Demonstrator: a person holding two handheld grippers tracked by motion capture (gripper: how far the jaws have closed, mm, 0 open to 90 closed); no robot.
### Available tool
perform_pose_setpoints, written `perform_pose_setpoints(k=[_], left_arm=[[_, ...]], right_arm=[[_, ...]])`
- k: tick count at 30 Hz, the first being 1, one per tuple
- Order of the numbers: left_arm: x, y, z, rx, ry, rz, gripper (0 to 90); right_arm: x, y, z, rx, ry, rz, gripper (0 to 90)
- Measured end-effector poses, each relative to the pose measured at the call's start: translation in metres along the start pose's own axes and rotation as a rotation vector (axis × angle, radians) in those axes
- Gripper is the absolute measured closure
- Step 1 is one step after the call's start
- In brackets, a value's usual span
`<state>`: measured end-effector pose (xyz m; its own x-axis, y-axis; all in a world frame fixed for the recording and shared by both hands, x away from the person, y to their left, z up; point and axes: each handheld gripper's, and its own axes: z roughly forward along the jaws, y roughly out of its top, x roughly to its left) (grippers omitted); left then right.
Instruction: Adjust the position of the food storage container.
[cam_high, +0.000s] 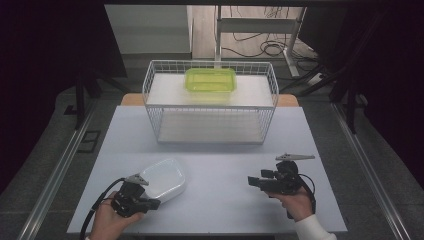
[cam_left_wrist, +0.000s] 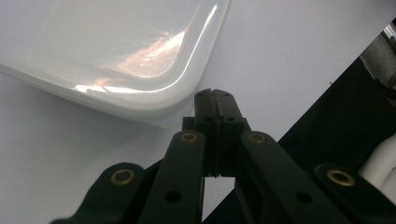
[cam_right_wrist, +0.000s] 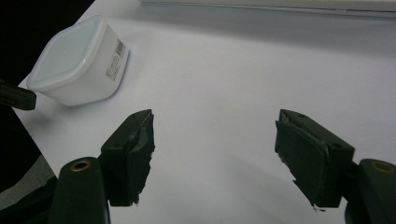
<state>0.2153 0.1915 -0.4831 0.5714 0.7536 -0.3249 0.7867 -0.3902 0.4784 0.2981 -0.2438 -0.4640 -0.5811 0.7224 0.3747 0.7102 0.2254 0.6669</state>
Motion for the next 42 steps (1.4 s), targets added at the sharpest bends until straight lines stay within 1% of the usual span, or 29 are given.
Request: perform_pose_setpoints(k=[3, 4, 5, 7, 8, 9, 11, 14, 15, 16, 17, 18, 20, 22, 24, 28, 31, 34, 39, 42], left_arm=[[-0.001, 0.000, -0.001, -0.004, 0.007, 0.000, 89.8], [-0.002, 0.000, -0.001, -0.018, 0.006, -0.007, 89.8], [-0.003, 0.000, -0.004, -0.024, 0.006, -0.003, 89.8], [-0.004, 0.000, -0.010, -0.059, 0.011, -0.010, 89.8], [-0.004, -0.001, -0.013, -0.077, 0.012, -0.019, 89.8], [-0.001, -0.002, -0.019, -0.087, 0.019, -0.015, 89.8], [0.004, -0.003, -0.027, -0.115, 0.030, -0.035, 89.8], [0.015, -0.007, -0.041, -0.168, 0.050, -0.081, 89.8], [0.020, -0.009, -0.046, -0.185, 0.064, -0.099, 89.8], [0.025, -0.011, -0.050, -0.199, 0.086, -0.119, 89.8], [0.031, -0.014, -0.053, -0.206, 0.118, -0.135, 89.8], [0.038, -0.017, -0.056, -0.207, 0.150, -0.159, 89.8], [0.049, -0.021, -0.056, -0.204, 0.171, -0.197, 89.9], [0.056, -0.023, -0.054, -0.190, 0.177, -0.221, 89.8], [0.059, -0.023, -0.049, -0.175, 0.174, -0.230, 89.8], [0.060, -0.020, -0.037, -0.145, 0.163, -0.231, 89.8], [0.061, -0.019, -0.029, -0.122, 0.145, -0.233, 89.8], [0.061, -0.016, -0.027, -0.123, 0.131, -0.236, 89.8], [0.061, -0.012, -0.023, -0.119, 0.124, -0.239, 89.8], [0.060, -0.009, -0.020, -0.111, 0.119, -0.232, 89.8]], right_arm=[[0.000, 0.000, 0.000, -0.003, 0.003, -0.001, 28.1], [0.000, 0.000, 0.000, -0.003, 0.004, -0.002, 28.1], [0.000, 0.000, 0.000, -0.004, 0.005, -0.002, 28.1], [0.000, 0.000, 0.000, -0.005, 0.004, -0.003, 28.1], [0.000, 0.000, 0.000, -0.004, 0.003, -0.005, 28.1], [0.000, 0.000, 0.000, -0.001, 0.002, -0.008, 28.1], [0.000, 0.000, 0.000, 0.004, -0.003, -0.016, 28.1], [-0.001, 0.000, 0.000, -0.001, -0.008, -0.009, 28.1], [-0.001, 0.000, 0.000, -0.001, -0.008, -0.009, 28.1], [-0.002, 0.000, -0.001, 0.000, -0.009, -0.010, 28.1], [-0.002, 0.000, 0.000, 0.001, -0.010, -0.011, 28.1], [-0.001, 0.000, 0.000, 0.004, -0.011, -0.010, 28.1], [-0.001, 0.000, 0.001, 0.007, -0.015, -0.011, 28.1], [0.000, 0.000, 0.001, 0.011, -0.018, -0.014, 28.1], [0.000, 0.000, 0.002, 0.016, -0.022, -0.015, 28.1], [-0.001, 0.000, 0.003, 0.025, -0.033, -0.021, 28.1], [-0.001, 0.000, 0.004, 0.029, -0.041, -0.026, 28.1], [-0.002, -0.001, 0.003, 0.032, -0.047, -0.030, 28.1], [-0.002, -0.001, 0.002, 0.029, -0.053, -0.031, 28.1], [-0.002, -0.001, 0.002, 0.026, -0.053, -0.030, 28.1]])
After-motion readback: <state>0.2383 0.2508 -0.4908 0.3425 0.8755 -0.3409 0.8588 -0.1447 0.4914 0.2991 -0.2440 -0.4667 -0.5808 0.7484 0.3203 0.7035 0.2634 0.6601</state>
